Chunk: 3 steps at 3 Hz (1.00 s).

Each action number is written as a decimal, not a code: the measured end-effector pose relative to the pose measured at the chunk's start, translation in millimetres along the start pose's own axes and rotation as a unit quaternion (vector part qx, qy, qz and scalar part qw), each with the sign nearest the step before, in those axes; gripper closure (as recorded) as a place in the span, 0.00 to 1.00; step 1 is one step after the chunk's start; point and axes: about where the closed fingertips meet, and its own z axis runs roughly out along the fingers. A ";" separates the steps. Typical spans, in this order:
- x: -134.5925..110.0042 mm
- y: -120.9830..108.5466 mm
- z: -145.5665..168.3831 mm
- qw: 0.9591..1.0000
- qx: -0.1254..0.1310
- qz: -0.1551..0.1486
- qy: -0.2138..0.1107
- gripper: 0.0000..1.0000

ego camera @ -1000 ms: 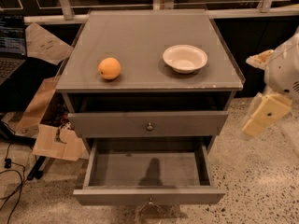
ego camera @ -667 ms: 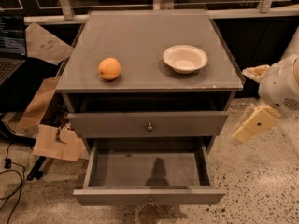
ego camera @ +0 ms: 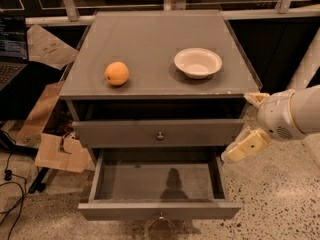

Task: Close middle drawer

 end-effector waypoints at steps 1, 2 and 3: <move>0.4 -0.9 2.2 1.000 0.002 0.002 -0.002 0.00; 0.4 -0.8 2.2 1.000 0.002 0.002 -0.002 0.14; 0.4 -0.8 2.2 1.000 0.002 0.002 -0.002 0.40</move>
Offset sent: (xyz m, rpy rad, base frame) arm 0.0016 0.0003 -0.0017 0.0038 -0.0023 -0.0042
